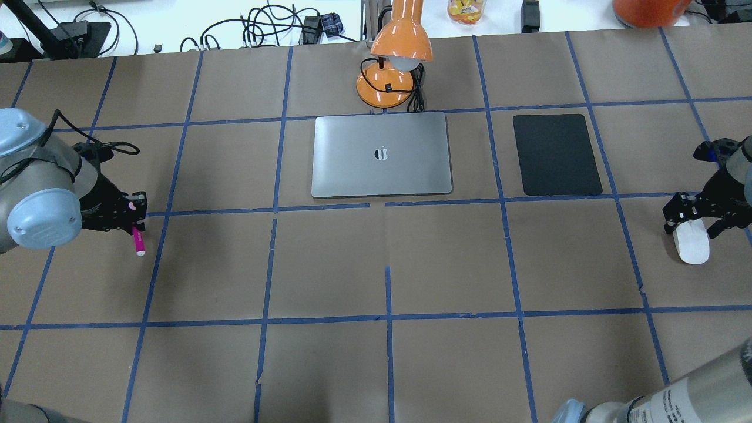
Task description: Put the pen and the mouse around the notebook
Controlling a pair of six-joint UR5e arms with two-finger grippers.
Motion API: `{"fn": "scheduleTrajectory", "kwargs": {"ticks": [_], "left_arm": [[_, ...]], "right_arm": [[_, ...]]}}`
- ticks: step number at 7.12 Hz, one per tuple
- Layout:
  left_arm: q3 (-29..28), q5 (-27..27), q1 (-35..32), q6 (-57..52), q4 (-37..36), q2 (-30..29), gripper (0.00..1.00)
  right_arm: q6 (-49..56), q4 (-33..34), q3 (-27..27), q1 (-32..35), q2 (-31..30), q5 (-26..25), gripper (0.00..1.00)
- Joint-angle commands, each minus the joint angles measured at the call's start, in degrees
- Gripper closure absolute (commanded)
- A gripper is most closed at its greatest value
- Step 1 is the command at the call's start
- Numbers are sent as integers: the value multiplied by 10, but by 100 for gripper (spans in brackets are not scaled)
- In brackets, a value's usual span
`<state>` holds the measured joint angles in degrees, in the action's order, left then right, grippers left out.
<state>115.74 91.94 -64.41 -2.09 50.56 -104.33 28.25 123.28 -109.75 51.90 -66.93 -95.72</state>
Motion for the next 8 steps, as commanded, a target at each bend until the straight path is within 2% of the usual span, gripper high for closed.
{"fn": "scheduleTrajectory", "kwargs": {"ticks": [1,2,5,7,8], "left_arm": [[3,-3,-125,226,3,24,100],[1,-5,-177,319,2,15,100],[-8,-8,-358,678,-38,-9,100],[-33,-37,-420,862,-50,-48,100],[-58,-40,-442,920,-49,-60,100]], "right_arm": [[1,-1,-1,0,-1,-2,45],[1,-3,-1,0,-2,-2,52],[-3,-6,9,7,-23,-6,50],[-8,2,26,57,-25,-3,50],[-36,1,49,98,-20,0,49]]}}
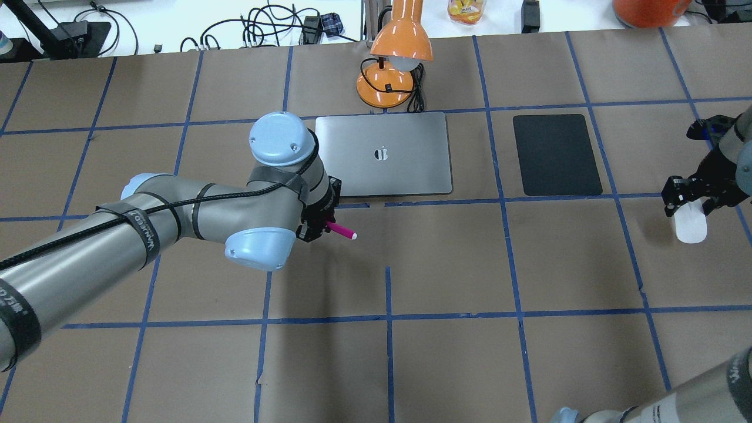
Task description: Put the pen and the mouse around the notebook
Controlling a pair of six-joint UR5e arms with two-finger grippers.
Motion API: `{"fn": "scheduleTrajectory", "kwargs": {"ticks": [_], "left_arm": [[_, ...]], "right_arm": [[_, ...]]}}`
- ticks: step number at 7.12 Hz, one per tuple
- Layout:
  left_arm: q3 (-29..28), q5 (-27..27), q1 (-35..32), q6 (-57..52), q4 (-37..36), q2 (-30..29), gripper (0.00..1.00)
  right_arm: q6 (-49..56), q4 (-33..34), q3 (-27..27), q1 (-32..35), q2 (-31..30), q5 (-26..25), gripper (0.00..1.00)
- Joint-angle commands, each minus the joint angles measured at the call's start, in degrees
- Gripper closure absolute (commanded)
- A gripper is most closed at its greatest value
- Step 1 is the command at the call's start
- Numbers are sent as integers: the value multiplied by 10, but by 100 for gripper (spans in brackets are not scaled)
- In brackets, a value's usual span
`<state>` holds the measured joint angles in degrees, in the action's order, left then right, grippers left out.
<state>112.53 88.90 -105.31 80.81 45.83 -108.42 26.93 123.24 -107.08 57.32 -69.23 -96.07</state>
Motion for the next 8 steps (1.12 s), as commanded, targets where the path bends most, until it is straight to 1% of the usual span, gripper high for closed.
{"fn": "scheduleTrajectory", "kwargs": {"ticks": [1,2,3,5,6,7,8], "left_arm": [[-48,-24,-51,174,-2,-36,100],[-60,-34,-74,213,-2,-51,100],[-57,-28,-98,225,1,-60,100],[-56,-26,-101,224,7,-71,100],[-59,-26,-100,226,5,-74,100],[-58,-32,-98,234,6,-72,100],[-54,-29,-96,244,8,-70,100]], "right_arm": [[-45,1,45,83,6,4,47],[-46,4,64,111,16,16,47],[-71,3,98,131,40,39,47],[-160,4,165,194,101,44,46],[-204,3,190,216,126,45,45],[-214,4,201,220,139,54,45],[-217,4,195,220,151,62,45]]}}
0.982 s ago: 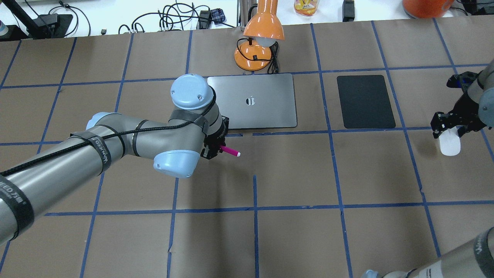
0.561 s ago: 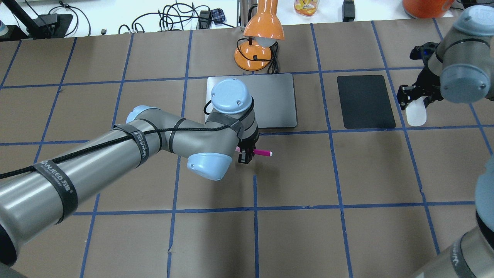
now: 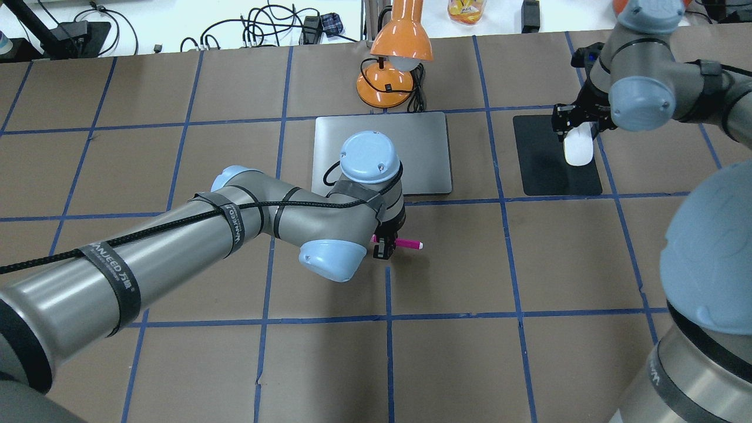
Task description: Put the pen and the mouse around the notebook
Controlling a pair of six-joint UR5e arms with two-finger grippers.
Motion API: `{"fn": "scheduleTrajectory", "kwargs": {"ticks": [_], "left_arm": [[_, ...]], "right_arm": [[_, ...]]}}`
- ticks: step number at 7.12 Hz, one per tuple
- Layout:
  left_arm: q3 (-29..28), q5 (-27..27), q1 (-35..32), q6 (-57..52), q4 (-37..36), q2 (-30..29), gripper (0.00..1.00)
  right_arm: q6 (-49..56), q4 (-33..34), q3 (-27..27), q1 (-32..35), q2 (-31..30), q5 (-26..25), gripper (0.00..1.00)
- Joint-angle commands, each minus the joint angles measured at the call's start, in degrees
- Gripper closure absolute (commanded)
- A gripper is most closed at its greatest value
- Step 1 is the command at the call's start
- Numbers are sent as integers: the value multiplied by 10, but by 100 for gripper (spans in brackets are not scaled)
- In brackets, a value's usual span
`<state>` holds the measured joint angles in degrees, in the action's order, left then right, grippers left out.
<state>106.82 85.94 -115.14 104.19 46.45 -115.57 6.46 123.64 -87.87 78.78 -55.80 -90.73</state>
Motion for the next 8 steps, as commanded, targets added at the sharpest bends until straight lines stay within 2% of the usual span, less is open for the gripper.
{"fn": "scheduleTrajectory", "kwargs": {"ticks": [1,3,4,5,6,7,8], "left_arm": [[2,-2,3,11,12,1,100],[6,3,3,11,12,-5,100],[6,6,3,12,7,-11,42],[1,12,3,7,7,-9,0],[-2,21,3,0,5,-10,0],[-9,20,12,-64,3,7,0],[-23,12,31,-212,13,26,0]], "right_arm": [[-13,-3,2,5,21,6,43],[-3,-6,5,3,16,-4,0],[-3,-10,7,3,5,-3,0],[-2,-18,3,4,-18,-4,0],[-3,-76,5,4,-62,-5,0],[-5,-137,0,5,-116,-4,0],[-13,-209,-3,6,-169,-3,0]]}}
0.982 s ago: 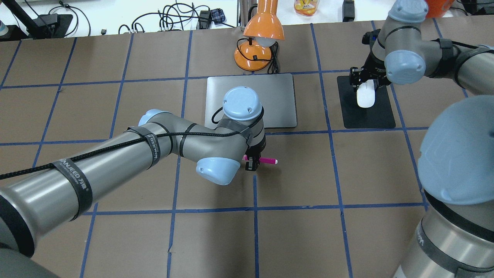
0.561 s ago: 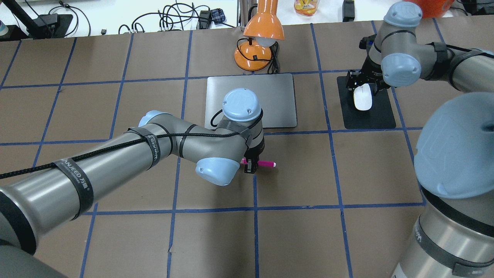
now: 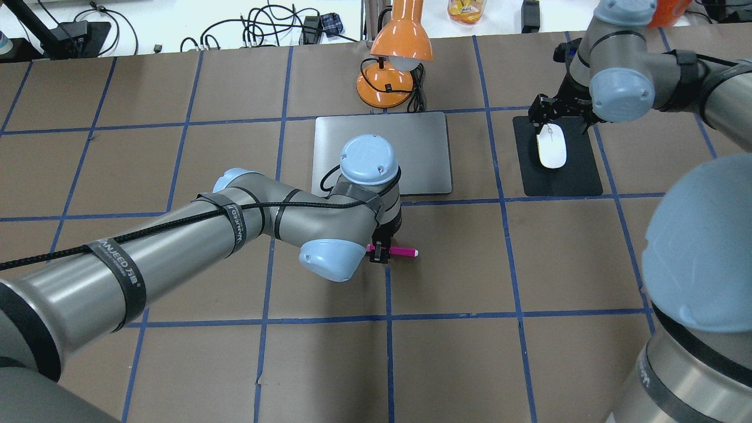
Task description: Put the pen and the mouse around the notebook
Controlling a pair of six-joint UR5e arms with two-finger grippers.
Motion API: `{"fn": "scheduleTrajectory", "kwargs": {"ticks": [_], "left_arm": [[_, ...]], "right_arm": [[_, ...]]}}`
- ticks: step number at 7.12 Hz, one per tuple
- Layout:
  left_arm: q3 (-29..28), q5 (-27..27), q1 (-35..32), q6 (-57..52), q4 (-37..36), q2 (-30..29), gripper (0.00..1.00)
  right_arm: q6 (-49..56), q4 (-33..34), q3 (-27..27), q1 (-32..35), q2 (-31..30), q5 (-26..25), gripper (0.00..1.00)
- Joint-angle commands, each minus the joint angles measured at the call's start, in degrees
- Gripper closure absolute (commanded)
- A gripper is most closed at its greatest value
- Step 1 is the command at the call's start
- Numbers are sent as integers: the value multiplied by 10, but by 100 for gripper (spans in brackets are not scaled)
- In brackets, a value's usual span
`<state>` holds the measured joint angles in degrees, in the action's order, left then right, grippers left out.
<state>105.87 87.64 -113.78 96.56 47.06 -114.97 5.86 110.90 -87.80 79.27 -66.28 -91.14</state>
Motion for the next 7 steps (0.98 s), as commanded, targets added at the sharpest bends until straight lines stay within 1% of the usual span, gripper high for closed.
{"fn": "scheduleTrajectory", "kwargs": {"ticks": [1,2,3,4,5,6,7], "left_arm": [[-26,-31,36,-251,20,48,0],[-38,-62,67,-363,63,80,0],[-54,-91,99,-469,134,111,0],[-72,-89,110,-549,201,141,0],[-97,-82,135,-586,286,169,0],[-121,-70,159,-665,353,198,0],[-142,-23,172,-738,396,227,0]], "right_arm": [[-9,-139,-11,6,-124,1,0],[-35,-154,-25,20,-168,0,0],[-72,-186,-35,42,-199,-1,0],[-96,-213,-34,59,-230,1,0],[-101,-226,-34,82,-252,-1,0],[-123,-241,-34,102,-258,0,0],[-125,-242,-34,107,-257,-2,0]]}}
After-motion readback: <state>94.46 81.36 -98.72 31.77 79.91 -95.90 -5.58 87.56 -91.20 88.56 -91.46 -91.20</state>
